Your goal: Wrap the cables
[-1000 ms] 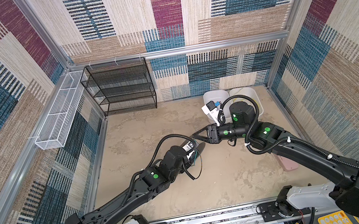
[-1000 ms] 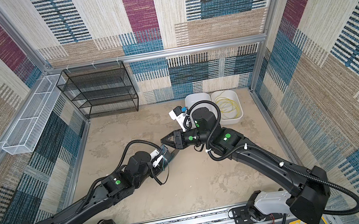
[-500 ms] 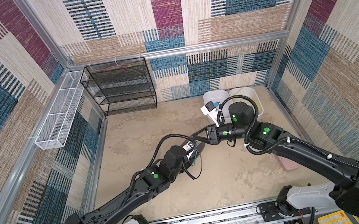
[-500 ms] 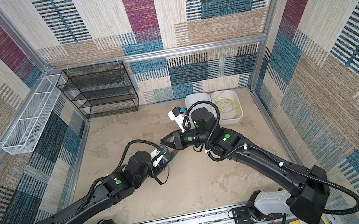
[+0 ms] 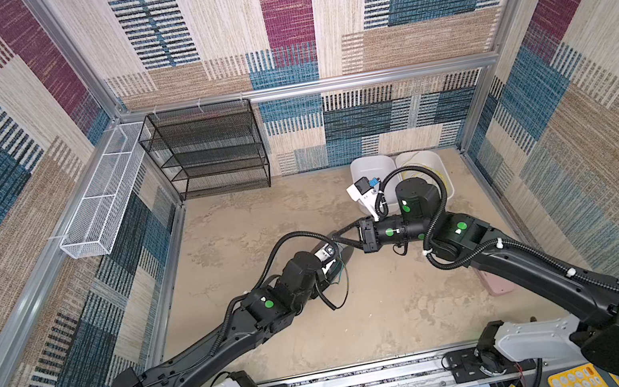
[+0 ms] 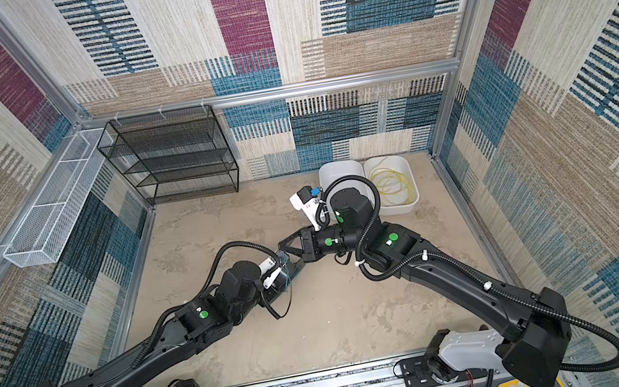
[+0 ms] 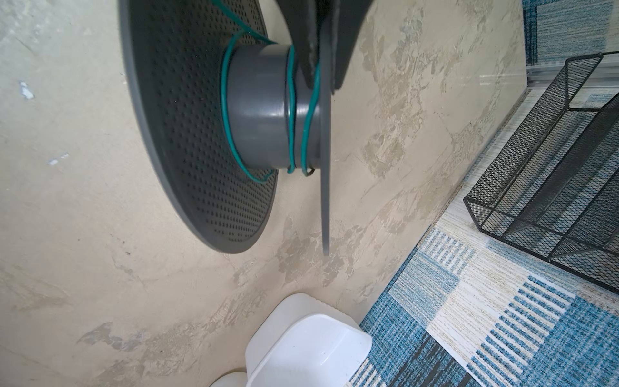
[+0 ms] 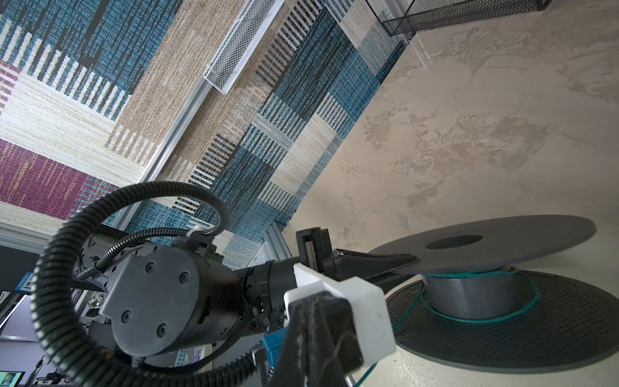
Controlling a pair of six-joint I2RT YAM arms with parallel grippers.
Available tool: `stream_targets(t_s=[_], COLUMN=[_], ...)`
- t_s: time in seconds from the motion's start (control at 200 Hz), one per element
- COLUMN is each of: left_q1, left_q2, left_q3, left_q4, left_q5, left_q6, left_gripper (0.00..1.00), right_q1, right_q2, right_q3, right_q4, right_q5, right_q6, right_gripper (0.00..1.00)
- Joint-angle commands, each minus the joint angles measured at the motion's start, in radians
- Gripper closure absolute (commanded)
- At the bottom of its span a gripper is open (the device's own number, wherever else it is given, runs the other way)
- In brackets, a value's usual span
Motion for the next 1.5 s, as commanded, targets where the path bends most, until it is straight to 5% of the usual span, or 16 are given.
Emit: stream_targets(t_s=[0.0,0.295,0.446,0.661,1.092,1.497], left_q1=[0.0,0.001,0.0,0.0,-0.011,-0.03], left_q2=[0.005,-0.004,-0.013,-0.046,-0.16,-0.202], left_q3=[0.002,0.002,0.006,0.014,0.001,-0.01], left_q4=[-0.095,-0.104,-0.111,-0.148,-0.247,-0.293], left_q5=[0.017,0.013,0.007,0.009,0.02,0.028], left_q6=[-0.01,-0.008,-0.006,-0.018,-0.04,-0.062], left_gripper=[1.0,1.0,1.0,1.0,1.0,1.0], right_q1=[0.001,0.001,-0.01,-0.179,-0.455,-0.561], right_q2=[-0.009,-0.072,-0.113,-0.135,0.06,0.239], right_q3=[-0.001,-0.01,-0.011,-0.03,-0.016,0.064], right_q4=[0.023,0.068,0.04,0.084,0.292,0.423], right_q5=[0.013,0.068,0.194,0.21,0.177,0.163], right_q6=[0.005,0.032,0.007,0.004,0.041,0.131], right_gripper=[1.0,1.0,1.0,1.0,1.0,1.0])
